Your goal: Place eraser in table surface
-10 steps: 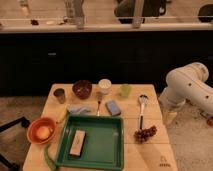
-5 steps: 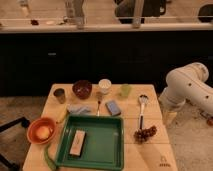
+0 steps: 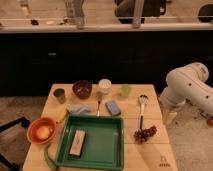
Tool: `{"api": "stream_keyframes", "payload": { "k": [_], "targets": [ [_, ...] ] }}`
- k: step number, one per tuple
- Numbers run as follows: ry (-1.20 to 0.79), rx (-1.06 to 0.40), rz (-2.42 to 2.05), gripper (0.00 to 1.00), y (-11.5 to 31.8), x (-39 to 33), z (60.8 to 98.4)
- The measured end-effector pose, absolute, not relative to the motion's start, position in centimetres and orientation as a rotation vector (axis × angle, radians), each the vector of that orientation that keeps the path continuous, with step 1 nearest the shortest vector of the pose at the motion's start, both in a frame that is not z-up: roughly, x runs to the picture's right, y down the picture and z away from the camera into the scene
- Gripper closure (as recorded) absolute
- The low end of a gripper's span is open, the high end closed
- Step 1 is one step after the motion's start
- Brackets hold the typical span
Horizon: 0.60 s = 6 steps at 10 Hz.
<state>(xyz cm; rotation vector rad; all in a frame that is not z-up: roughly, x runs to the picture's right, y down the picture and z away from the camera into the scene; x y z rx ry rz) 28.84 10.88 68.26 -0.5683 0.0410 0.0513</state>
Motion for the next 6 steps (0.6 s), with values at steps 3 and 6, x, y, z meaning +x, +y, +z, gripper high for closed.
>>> {"api": "stream_keyframes", "payload": {
  "k": [3,6],
  "targets": [
    [-0.035,-0.572,-0.095,0.2,12.5,27.0,67.2],
    [-0.096,-0.578,-0.293,0.2,15.0,24.3,65.8]
  ]
}}
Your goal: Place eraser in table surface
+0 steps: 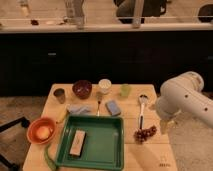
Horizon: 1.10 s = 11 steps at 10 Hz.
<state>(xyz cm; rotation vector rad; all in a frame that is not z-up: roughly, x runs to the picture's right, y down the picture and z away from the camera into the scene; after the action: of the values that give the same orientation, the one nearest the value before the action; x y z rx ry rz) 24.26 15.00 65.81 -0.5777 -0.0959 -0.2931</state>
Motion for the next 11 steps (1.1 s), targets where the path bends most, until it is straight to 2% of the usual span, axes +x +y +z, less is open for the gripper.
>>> {"api": "stream_keyframes", "payload": {
  "k": [5,11],
  "targets": [
    [-0.175,-0.596,-0.588,0.2,18.6,18.6,64.9],
    [-0.162,-0.611,-0.795,0.2,22.7,13.8,64.8]
  ]
}}
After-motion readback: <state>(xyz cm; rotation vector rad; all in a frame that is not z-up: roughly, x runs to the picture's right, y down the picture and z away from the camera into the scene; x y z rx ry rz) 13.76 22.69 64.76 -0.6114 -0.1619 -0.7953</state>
